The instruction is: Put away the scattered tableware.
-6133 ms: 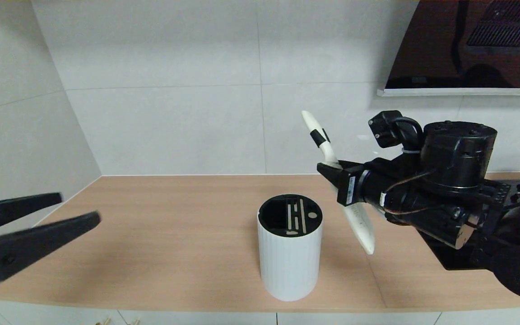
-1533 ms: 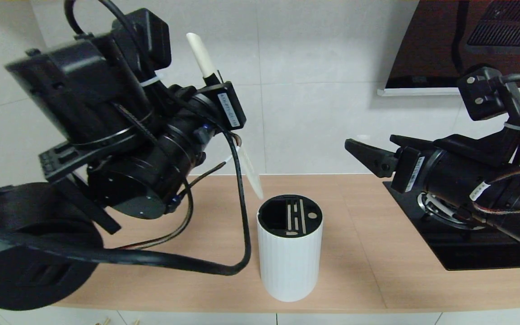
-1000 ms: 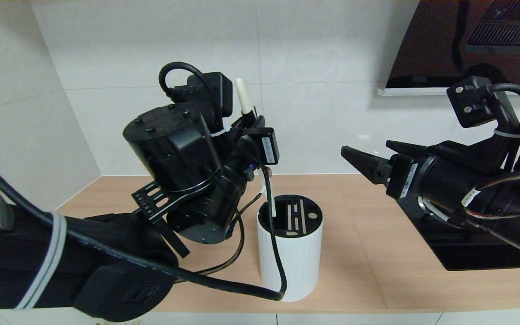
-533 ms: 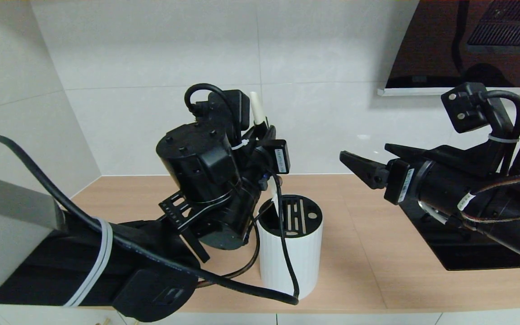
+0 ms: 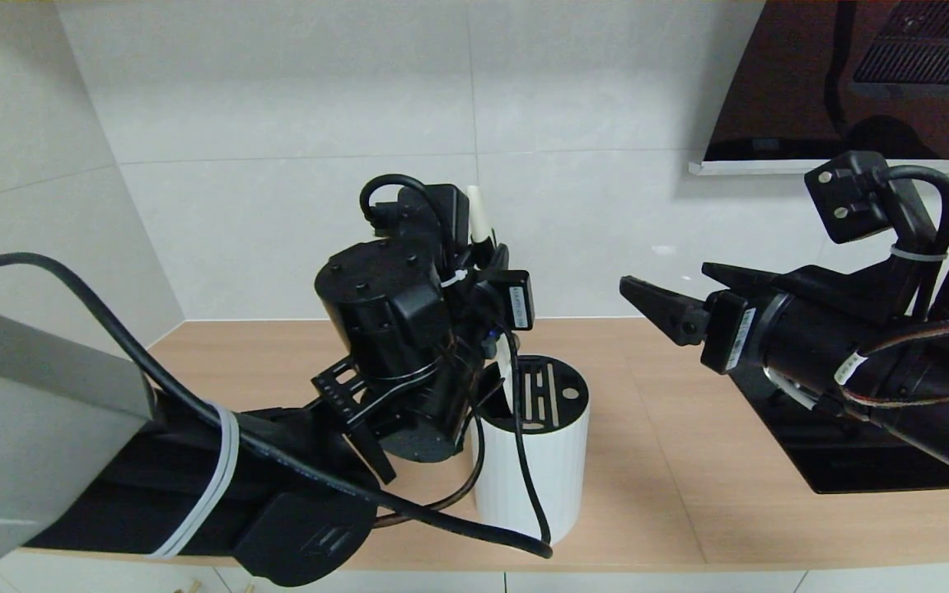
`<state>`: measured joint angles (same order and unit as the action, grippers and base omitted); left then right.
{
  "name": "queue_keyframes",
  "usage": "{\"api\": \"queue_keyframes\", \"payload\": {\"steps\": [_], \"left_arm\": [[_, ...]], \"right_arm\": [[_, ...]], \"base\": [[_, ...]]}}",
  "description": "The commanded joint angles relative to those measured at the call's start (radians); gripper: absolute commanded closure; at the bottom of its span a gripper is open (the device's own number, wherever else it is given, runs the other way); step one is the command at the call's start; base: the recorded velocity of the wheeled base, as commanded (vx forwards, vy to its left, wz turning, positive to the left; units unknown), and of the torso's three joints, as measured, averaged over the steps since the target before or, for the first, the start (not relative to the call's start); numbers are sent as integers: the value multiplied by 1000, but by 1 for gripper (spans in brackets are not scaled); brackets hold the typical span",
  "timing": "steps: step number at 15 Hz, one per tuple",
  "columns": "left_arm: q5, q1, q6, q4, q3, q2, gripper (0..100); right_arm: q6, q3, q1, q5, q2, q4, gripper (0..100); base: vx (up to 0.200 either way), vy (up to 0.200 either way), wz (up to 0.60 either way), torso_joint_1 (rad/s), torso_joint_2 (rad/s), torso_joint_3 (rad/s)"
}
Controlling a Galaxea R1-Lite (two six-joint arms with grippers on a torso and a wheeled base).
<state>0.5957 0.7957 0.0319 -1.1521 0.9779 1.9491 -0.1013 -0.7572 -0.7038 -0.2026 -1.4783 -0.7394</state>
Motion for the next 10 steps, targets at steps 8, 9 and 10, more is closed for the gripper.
{"api": "queue_keyframes", "payload": {"steps": [8,9,10], "left_arm": [[4,40,3,9,-33,93,100],[4,40,5,9,-33,102,100],[7,40,5,9,-42,109,100]], "right_arm": [[0,-1,-2,0,-7,0,0],[0,-1,0,0,-7,0,0],[0,-1,-2,0,-7,0,0]], "base": [[0,0,0,0,0,0],[0,0,0,0,0,0],[0,0,0,0,0,0]]}}
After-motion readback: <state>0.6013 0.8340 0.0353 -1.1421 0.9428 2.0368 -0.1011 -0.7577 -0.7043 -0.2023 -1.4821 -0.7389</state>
